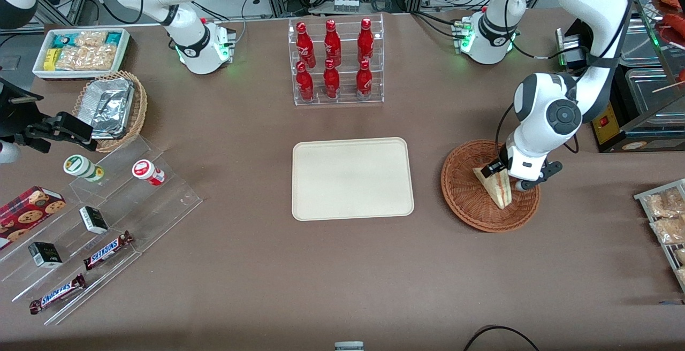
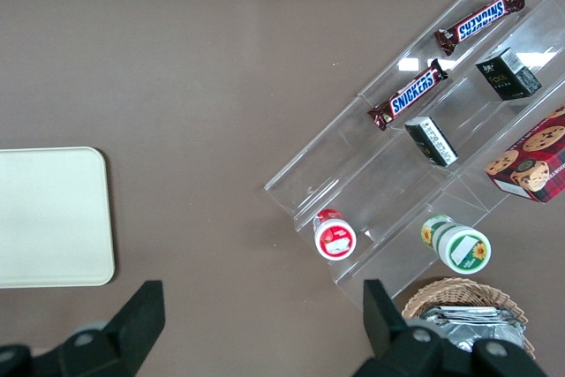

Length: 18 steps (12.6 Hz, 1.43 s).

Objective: Place sandwich from basket to tray
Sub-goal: 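Lower the left gripper and close it on the wrapped sandwich, then lift the sandwich and carry it with the left gripper to the tray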

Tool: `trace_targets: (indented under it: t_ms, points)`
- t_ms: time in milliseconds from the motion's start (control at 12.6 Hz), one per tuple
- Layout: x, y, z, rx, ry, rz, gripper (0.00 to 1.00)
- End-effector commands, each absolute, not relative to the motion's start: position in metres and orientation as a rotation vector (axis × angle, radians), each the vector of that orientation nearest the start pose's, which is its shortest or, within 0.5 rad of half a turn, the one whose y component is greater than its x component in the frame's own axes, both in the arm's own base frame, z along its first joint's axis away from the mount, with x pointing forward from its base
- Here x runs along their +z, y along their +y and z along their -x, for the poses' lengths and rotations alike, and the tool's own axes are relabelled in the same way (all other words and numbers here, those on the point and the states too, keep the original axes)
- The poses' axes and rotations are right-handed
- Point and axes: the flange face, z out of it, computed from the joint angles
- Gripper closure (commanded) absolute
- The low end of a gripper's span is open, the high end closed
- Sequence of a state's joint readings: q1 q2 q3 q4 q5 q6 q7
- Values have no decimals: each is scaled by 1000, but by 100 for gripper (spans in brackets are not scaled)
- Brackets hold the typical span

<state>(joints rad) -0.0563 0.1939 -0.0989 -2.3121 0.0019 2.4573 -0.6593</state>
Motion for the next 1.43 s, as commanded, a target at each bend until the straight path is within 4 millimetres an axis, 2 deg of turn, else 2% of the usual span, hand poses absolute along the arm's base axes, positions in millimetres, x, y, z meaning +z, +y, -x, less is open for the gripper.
trace_targets:
  t_ms: [0, 158, 317, 554, 792, 871, 1030, 1267, 1347]
  points:
    - [260, -85, -513, 61, -800, 3044, 92]
    - [271, -84, -518, 39, -803, 3050, 93]
    - [298, -89, -533, 63, -796, 3044, 93]
    - [337, -125, -552, 152, -762, 3034, 93]
    - [353, -169, -561, 193, -648, 3061, 94]
    - [355, -190, -561, 216, -584, 3070, 94]
    - [351, -228, -558, 243, -476, 3099, 94]
    - [347, -292, -557, 189, -233, 3116, 94]
    - [343, -312, -557, 186, -208, 3125, 94]
